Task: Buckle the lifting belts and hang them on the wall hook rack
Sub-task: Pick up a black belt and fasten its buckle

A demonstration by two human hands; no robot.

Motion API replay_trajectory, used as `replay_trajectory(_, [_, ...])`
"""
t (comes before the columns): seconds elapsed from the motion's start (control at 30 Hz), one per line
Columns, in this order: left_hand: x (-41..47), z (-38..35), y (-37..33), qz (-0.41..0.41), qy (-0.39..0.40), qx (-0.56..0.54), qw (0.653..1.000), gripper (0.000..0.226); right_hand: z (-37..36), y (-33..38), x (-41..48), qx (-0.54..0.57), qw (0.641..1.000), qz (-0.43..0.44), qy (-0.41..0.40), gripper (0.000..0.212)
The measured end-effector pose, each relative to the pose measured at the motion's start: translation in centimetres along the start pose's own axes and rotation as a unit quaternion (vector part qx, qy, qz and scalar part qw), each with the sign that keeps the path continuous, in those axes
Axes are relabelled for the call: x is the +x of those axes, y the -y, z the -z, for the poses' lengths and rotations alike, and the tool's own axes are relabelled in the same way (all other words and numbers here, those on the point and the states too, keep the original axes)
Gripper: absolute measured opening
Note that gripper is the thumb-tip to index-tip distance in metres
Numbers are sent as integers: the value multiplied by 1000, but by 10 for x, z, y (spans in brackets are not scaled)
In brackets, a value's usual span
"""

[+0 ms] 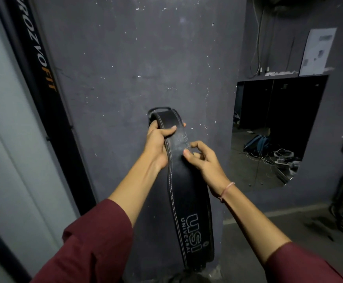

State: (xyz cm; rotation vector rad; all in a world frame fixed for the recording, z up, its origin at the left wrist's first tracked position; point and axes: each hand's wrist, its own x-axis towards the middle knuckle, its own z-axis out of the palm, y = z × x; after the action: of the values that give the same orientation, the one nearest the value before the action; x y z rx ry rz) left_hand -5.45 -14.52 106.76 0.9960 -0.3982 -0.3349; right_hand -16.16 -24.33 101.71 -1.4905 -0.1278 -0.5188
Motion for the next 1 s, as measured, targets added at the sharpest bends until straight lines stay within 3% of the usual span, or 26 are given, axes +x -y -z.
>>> replay_trajectory(0.07, [-4, -6, -4, -21, 1, 9, 1000, 44, -5, 5, 9, -2, 1000, 20, -8, 10])
replay_trajectory(0.17, [2, -9, -23, 28, 17, -11, 999, 25, -4, -5, 4, -5, 1000, 28, 4, 15])
replay_trajectory(0.23, [11, -8, -32, 18, -17, 3, 1000, 39, -3, -16, -6, 1, 1000, 16, 12, 16])
replay_trajectory(0.33, [14, -13, -26, -47, -73, 12, 996, 32, -4, -28, -16, 16, 1000, 1, 5, 10])
replay_trajectory(0.37, [14, -14, -22, -70, -69, 11, 995, 20, -4, -29, -16, 4, 1000, 5, -8, 5])
replay_trajectory(0.43, [14, -15, -16, -130, -33, 24, 991, 6, -3, -26, -6, -38, 997, 33, -53, 15])
replay_trajectory(0.5, [10, -19, -14, -178, -1, 60, 982, 13, -6, -8, 8, -51, 993, 71, -78, 17])
replay_trajectory(0.6, [7, -29, -14, -220, 12, 76, 973, 13, -10, 11, 21, -15, 989, 103, -103, 5])
replay_trajectory(0.7, [9, -31, -20, -233, -11, 61, 970, 8, -5, -21, -5, -7, 994, 50, -92, 9])
replay_trajectory(0.83, [9, -24, -16, -224, -17, 63, 972, 11, -2, -63, -47, -62, 992, -30, -102, 29])
replay_trajectory(1.0, [1, -33, -9, -222, 5, 72, 972, 10, -14, 20, 22, -11, 984, 110, -141, 24])
